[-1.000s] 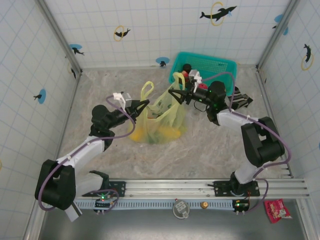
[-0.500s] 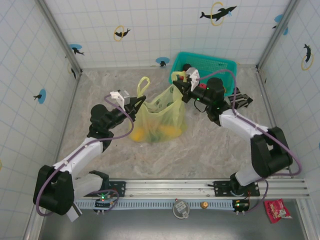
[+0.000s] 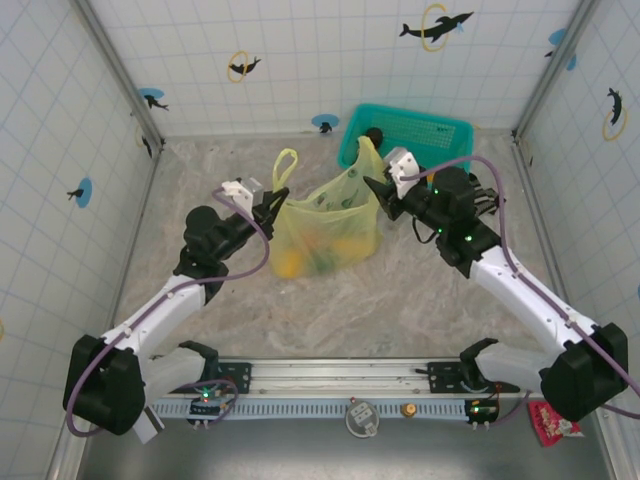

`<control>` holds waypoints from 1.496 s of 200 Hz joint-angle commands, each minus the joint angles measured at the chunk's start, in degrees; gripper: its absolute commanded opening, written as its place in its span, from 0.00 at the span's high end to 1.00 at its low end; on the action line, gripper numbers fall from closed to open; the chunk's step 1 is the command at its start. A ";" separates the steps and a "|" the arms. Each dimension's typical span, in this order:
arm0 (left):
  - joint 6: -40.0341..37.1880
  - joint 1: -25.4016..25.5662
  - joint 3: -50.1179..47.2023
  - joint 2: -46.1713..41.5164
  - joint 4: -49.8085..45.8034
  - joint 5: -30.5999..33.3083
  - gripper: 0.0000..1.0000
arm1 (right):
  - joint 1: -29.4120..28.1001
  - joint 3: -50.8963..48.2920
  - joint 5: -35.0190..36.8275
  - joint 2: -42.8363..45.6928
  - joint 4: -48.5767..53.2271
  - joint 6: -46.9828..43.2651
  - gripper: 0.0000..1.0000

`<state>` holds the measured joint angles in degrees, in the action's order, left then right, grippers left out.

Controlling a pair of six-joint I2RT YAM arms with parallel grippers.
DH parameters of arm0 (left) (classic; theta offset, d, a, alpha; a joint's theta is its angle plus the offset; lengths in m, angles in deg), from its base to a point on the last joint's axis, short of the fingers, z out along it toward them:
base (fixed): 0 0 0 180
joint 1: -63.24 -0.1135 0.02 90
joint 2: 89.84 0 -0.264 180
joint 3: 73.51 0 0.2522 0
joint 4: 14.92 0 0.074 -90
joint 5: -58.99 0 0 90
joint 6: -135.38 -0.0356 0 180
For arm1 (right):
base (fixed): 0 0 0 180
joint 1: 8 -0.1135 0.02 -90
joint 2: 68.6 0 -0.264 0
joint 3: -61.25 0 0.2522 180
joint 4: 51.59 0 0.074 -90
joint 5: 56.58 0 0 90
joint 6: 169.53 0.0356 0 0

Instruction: Place the fake fruits into the plastic bag and tie a complex knot

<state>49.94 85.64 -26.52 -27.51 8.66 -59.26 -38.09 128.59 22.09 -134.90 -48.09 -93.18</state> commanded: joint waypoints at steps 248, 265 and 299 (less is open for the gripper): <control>-1.43 0.36 -2.85 -5.22 1.21 18.81 1.00 | 4.54 3.62 1.54 6.38 -8.04 12.24 1.00; -1.27 0.50 -1.26 -3.44 2.85 14.42 1.00 | 3.82 2.29 -0.91 7.29 -6.99 12.99 1.00; -2.89 0.48 1.16 -0.36 5.34 7.94 1.00 | 3.37 0.28 -5.71 9.67 -3.44 12.98 0.99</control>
<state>47.93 86.66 -28.20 -29.06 9.32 -45.77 -34.31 130.15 20.43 -128.21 -51.26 -81.46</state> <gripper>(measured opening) 0.047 0.042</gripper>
